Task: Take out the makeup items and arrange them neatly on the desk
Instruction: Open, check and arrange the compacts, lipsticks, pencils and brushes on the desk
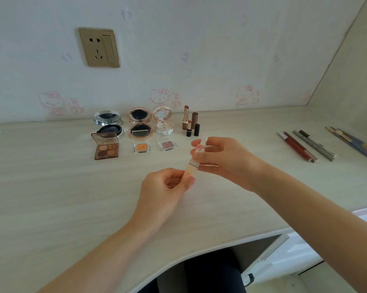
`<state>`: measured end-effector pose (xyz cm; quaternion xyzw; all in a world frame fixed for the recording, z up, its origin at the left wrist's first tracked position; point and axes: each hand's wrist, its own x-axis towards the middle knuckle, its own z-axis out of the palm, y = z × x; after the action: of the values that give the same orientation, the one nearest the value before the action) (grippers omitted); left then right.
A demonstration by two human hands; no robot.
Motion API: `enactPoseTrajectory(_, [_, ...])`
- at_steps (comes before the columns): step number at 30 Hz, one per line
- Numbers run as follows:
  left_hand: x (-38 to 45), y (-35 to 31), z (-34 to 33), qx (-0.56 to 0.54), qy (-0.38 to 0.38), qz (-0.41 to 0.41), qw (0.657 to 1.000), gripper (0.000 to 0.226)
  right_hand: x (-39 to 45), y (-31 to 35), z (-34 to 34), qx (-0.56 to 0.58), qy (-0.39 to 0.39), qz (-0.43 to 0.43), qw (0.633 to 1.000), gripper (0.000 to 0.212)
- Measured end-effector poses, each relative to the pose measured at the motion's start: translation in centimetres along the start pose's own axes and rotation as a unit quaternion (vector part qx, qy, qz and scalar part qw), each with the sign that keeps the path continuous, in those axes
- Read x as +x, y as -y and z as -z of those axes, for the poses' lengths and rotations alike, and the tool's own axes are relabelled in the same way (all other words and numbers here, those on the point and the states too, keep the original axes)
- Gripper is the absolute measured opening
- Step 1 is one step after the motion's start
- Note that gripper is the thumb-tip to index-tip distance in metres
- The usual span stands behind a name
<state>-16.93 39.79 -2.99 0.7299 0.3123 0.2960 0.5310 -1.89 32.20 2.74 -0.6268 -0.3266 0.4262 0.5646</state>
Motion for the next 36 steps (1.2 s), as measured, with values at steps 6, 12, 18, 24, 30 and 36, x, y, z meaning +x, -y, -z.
enactPoseTrajectory(6, [-0.5,-0.3,0.0,0.019,-0.018,-0.035,0.999,0.009,0.3,-0.6,-0.8,-0.029,-0.024,0.003,0.999,0.020])
enactPoseTrajectory(12, [-0.5,-0.3,0.0,0.011,-0.031,-0.031,0.999,0.010,0.0,0.0,-0.3,0.028,0.007,0.011,1.000,0.032])
enactPoseTrajectory(18, [-0.5,-0.3,0.1,0.014,-0.042,-0.038,0.998,0.012,0.4,-0.3,-1.2,-0.009,-0.032,0.003,0.999,0.035])
enactPoseTrajectory(24, [-0.4,-0.1,0.1,0.011,-0.036,-0.031,0.999,0.011,0.2,0.1,-0.7,0.024,0.015,0.004,1.000,0.039])
enactPoseTrajectory(30, [-0.5,-0.2,0.0,0.015,-0.043,-0.039,0.998,0.010,0.6,0.0,-1.0,-0.008,-0.004,0.001,1.000,0.020])
enactPoseTrajectory(36, [-0.4,-0.1,0.1,0.013,-0.045,-0.032,0.998,0.010,0.4,0.1,-0.7,0.044,0.002,-0.001,0.999,0.031])
